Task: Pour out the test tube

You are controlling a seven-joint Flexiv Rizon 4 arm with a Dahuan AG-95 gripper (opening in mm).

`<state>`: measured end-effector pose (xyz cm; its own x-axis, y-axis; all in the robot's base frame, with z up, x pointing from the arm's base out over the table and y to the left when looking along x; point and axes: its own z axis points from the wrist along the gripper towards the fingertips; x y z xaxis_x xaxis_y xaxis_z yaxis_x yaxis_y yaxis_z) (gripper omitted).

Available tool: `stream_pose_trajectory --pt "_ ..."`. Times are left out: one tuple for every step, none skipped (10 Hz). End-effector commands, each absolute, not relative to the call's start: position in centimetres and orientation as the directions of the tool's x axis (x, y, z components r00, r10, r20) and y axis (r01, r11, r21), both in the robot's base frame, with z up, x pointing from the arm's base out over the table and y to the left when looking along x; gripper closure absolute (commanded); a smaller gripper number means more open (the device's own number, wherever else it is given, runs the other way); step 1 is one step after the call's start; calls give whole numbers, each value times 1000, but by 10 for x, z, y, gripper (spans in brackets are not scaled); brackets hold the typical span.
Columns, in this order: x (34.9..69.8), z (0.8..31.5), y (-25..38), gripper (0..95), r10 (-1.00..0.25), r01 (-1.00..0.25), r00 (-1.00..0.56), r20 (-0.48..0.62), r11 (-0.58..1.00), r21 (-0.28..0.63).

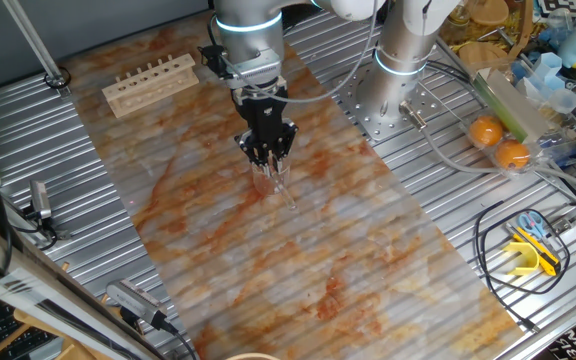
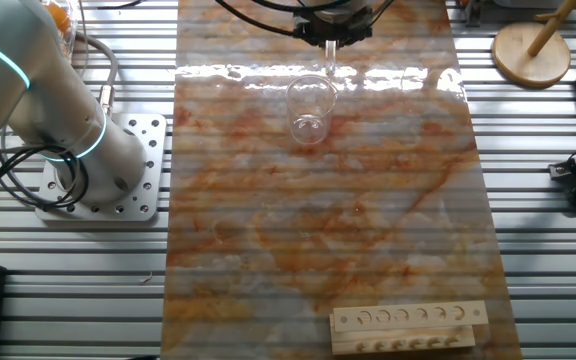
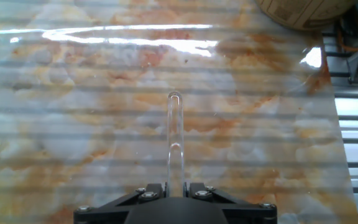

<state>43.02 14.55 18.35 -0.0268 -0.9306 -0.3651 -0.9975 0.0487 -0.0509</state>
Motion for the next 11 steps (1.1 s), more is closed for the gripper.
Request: stream_pose_trajectory --pt "431 185 147 950 -926 -997 -34 -376 56 -48" --pt "433 186 148 950 -925 -997 -40 -377 62 -47" --pt "434 187 149 950 -925 -997 -44 -377 66 -45" --pt "435 188 152 950 -924 -995 -67 -377 90 -44" --pt "434 188 154 950 -921 -993 -83 -380 111 -52" --pt "434 188 156 950 -919 -990 -94 -382 126 -58" --pt "433 188 158 950 -915 -988 -109 -389 143 -60" --pt "433 188 158 950 -913 -987 -114 -392 149 -60" --pt "433 189 158 950 -908 -986 -123 -400 158 -57" --pt "433 190 158 950 -906 -985 -129 -403 166 -57" --pt "433 190 159 950 -904 -984 -133 -407 170 -56"
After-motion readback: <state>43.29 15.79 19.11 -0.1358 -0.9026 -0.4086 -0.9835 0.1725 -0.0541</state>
